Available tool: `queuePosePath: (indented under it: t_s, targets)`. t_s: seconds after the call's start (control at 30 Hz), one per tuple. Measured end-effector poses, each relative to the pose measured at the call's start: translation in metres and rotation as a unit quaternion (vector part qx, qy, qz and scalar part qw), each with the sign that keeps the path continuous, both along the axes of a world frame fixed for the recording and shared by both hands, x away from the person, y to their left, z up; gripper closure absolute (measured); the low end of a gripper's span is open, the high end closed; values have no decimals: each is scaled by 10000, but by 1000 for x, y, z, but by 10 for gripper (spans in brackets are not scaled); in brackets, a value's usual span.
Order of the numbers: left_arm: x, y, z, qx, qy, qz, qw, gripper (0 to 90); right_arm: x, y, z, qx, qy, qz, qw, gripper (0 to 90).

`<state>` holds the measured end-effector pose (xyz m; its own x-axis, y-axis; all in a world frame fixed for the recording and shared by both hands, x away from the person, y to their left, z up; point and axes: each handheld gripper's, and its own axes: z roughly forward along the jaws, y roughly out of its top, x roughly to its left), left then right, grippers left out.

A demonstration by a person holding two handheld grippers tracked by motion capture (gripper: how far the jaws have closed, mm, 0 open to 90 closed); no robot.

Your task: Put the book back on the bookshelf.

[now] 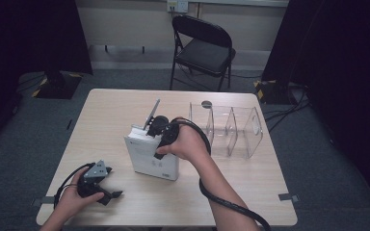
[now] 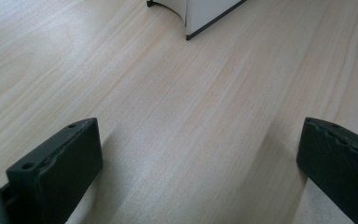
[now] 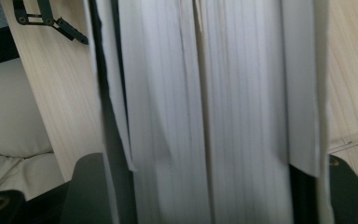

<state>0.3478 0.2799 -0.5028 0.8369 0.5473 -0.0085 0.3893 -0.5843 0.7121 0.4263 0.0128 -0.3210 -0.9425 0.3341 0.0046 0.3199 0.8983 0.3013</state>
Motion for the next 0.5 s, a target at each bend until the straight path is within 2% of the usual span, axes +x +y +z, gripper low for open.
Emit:
queuePosePath:
  t_s: [0.2,0.37,0.5]
  targets:
    - [0,0,-1,-45,12,17,10000,0,0,2,-1,-138,-26,-24,9999,415]
    - [0,0,0,-16,26,9,10000,0,1,3,-2,-147,-87,17,9999,409]
    - [0,0,0,-34,17,2,10000,0,-1,3,-2,-166,-12,9,9999,447]
